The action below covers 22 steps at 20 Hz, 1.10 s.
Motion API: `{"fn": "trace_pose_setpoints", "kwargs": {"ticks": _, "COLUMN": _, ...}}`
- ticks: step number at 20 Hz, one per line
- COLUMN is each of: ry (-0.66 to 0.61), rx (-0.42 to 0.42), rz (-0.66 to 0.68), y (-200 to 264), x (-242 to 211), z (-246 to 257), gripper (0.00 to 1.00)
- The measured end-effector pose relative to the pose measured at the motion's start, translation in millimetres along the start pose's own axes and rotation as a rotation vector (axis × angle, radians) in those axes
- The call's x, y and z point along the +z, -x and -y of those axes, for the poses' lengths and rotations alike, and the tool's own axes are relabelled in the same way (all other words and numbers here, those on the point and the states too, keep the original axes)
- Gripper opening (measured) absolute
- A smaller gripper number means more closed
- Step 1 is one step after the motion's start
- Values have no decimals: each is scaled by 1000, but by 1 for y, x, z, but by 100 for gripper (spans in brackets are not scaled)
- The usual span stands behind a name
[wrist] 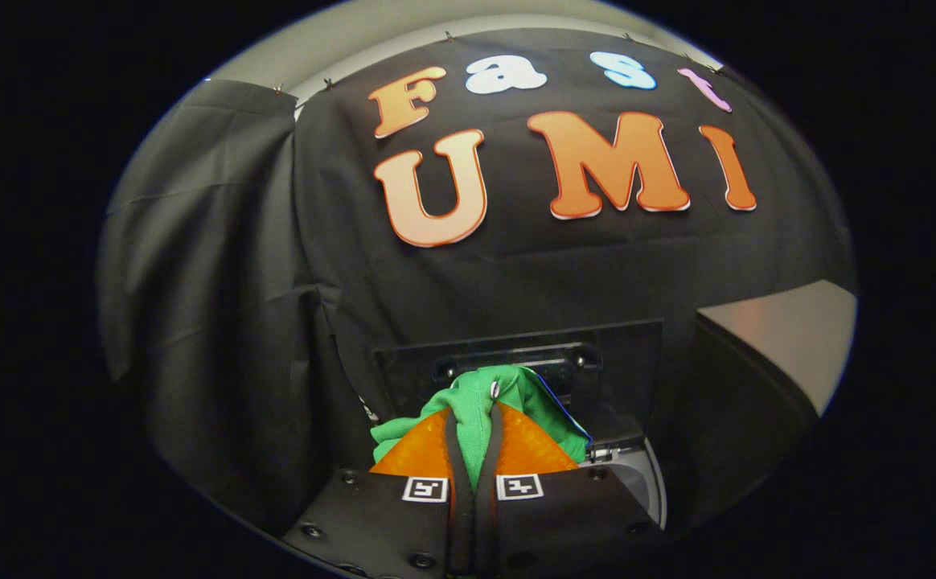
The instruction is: Put the clothes into the washing machine and then close the washing machine lid.
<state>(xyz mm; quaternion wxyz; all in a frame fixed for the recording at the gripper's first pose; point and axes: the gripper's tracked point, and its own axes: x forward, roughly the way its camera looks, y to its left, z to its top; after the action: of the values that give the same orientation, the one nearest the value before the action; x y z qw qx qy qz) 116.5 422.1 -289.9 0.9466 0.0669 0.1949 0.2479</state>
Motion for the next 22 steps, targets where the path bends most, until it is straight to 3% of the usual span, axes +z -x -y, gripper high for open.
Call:
{"fn": "trace_pose_setpoints", "kwargs": {"ticks": 13, "ry": -113, "rx": -161, "rz": -407, "y": -84, "x": -180, "z": 55, "gripper": 9}}
{"fn": "trace_pose_setpoints", "kwargs": {"ticks": 22, "ry": -171, "rx": -220, "rz": -646, "y": -98, "x": -238, "z": 68, "gripper": 9}}
